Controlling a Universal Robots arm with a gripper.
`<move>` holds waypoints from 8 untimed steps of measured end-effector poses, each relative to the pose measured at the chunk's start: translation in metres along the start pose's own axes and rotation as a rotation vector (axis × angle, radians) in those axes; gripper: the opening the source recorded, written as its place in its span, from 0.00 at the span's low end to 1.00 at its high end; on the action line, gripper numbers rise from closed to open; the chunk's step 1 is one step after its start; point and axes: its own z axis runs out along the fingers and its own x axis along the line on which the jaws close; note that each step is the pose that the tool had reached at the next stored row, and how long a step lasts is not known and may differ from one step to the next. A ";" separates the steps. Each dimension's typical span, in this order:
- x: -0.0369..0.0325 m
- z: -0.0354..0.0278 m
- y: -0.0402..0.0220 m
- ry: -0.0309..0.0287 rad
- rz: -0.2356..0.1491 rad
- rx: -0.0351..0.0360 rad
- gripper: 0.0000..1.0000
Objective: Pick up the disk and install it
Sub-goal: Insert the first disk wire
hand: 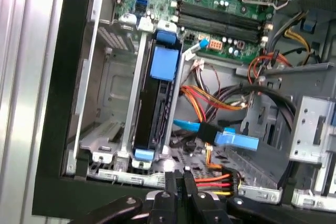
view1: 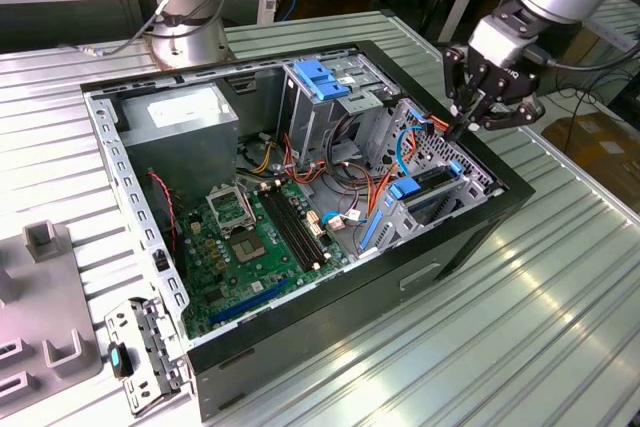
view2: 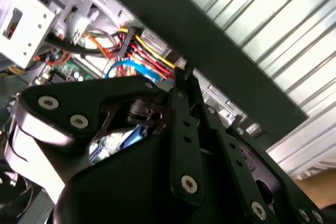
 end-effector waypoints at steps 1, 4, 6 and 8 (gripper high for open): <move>-0.0005 0.0000 0.0030 -0.0001 0.000 0.0001 0.17; -0.0008 0.0021 0.0051 0.0022 0.039 0.0026 0.17; -0.0007 0.0033 0.0052 0.0048 0.086 0.0058 0.17; -0.0007 0.0036 0.0059 0.0053 0.099 0.0066 0.17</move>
